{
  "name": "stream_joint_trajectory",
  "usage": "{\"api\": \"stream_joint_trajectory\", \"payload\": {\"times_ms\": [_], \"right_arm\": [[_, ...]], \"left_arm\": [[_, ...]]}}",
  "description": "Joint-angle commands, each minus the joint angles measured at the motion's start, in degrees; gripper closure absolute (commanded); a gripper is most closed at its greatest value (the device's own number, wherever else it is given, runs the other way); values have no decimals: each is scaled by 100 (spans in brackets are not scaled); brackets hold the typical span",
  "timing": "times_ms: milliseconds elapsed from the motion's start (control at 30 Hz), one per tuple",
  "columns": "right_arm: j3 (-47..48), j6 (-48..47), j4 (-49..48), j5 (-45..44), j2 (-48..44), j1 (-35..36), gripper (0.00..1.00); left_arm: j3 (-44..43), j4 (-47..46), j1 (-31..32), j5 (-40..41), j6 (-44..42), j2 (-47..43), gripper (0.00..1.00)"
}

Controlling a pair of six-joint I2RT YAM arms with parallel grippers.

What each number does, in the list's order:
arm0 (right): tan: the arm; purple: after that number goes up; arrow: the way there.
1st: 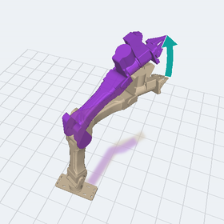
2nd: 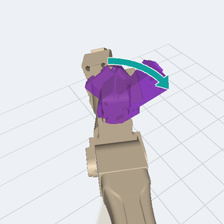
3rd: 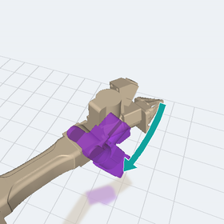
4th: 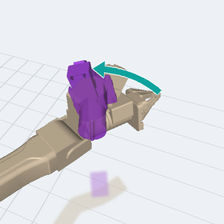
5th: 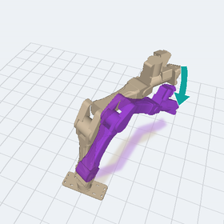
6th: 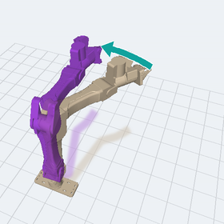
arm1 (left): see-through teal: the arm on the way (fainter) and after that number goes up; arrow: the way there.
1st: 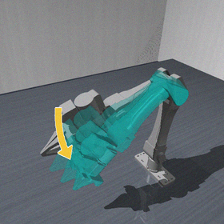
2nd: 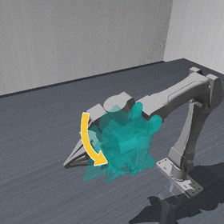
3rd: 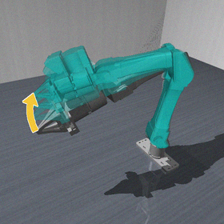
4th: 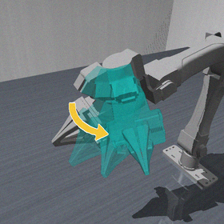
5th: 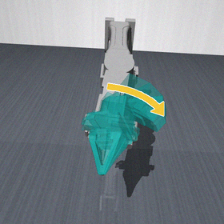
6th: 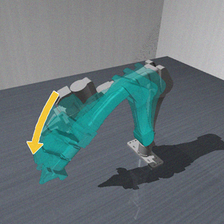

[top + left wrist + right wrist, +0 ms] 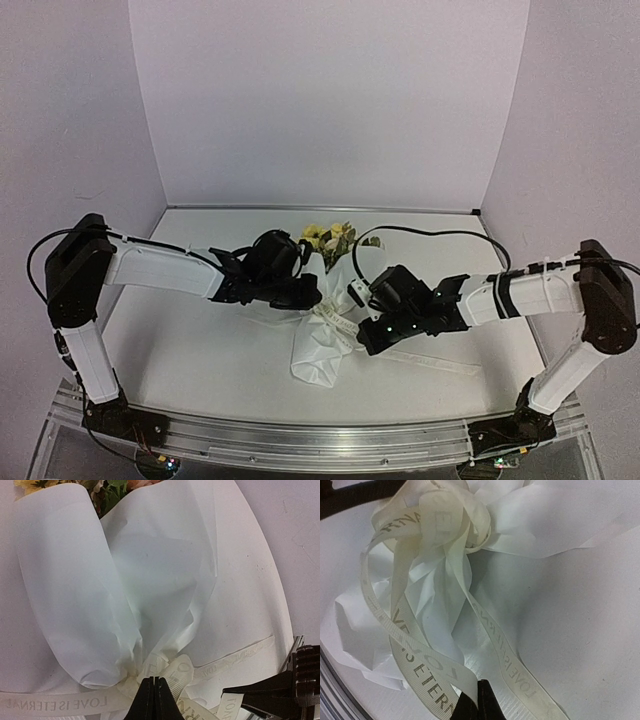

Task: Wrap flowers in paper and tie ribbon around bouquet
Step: Cross the half-tied ribbon with the folded bouquet.

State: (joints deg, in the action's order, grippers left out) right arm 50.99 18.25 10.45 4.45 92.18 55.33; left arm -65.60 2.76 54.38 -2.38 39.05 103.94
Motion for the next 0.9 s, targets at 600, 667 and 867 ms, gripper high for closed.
{"api": "stream_joint_trajectory", "payload": {"times_ms": [600, 667, 867], "right_arm": [[797, 12, 907, -164, 352, 68, 100], [817, 20, 943, -164, 369, 66, 100], [942, -30, 1134, -208, 489, 100, 100]], "left_arm": [[-60, -243, -59, -1216, -854, -209, 100], [-78, -96, -46, -1335, -954, -153, 98], [-100, 94, -23, -1549, -1242, -144, 80]]}}
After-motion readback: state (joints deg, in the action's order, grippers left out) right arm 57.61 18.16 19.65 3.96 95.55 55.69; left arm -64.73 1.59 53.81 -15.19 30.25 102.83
